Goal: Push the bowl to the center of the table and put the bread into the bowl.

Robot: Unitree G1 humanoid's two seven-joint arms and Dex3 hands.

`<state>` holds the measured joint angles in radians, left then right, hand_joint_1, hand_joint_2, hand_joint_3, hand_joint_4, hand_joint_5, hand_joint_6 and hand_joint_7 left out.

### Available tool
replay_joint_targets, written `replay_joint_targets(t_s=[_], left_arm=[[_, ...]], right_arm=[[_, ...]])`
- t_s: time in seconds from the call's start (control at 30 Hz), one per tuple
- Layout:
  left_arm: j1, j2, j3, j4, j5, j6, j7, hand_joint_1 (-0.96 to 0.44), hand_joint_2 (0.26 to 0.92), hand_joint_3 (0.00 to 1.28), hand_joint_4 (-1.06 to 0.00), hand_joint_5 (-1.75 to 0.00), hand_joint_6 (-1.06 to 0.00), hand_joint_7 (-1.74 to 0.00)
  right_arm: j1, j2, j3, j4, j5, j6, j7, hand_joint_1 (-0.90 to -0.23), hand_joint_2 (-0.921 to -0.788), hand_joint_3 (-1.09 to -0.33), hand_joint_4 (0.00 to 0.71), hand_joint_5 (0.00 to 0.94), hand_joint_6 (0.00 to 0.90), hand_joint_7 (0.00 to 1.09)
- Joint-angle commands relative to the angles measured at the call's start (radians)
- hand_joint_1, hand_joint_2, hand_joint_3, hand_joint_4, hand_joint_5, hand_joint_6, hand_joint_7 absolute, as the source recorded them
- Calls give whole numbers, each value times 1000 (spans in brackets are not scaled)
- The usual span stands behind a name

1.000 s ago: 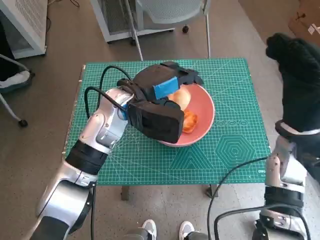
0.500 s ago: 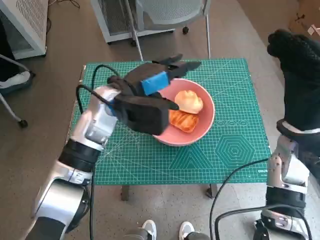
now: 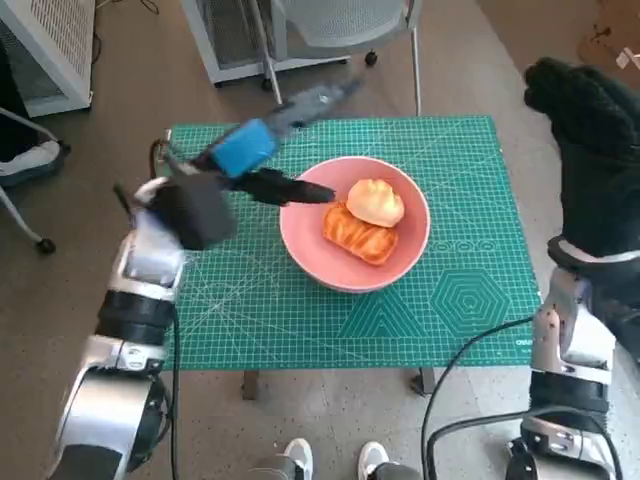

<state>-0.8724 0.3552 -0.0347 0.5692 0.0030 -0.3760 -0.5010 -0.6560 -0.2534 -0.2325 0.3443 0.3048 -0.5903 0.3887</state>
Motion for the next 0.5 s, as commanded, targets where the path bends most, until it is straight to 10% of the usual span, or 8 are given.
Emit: replay_joint_targets(t_s=[0.03,0.5], left_arm=[[49,-10,64,-73,-102,-28,-18,-695,921,141,-52,-8,-171,-121],[167,-88,112,-238,-166,-99,64,-692,921,270,-1,0,-50,-275]], right_arm=[[-14,-9,9,22,-29,16,-13,-526,-921,-440,389,1,458,8],[-98,-1,40,117,-68,6,-14,-531,-921,-443,346,0,464,9]])
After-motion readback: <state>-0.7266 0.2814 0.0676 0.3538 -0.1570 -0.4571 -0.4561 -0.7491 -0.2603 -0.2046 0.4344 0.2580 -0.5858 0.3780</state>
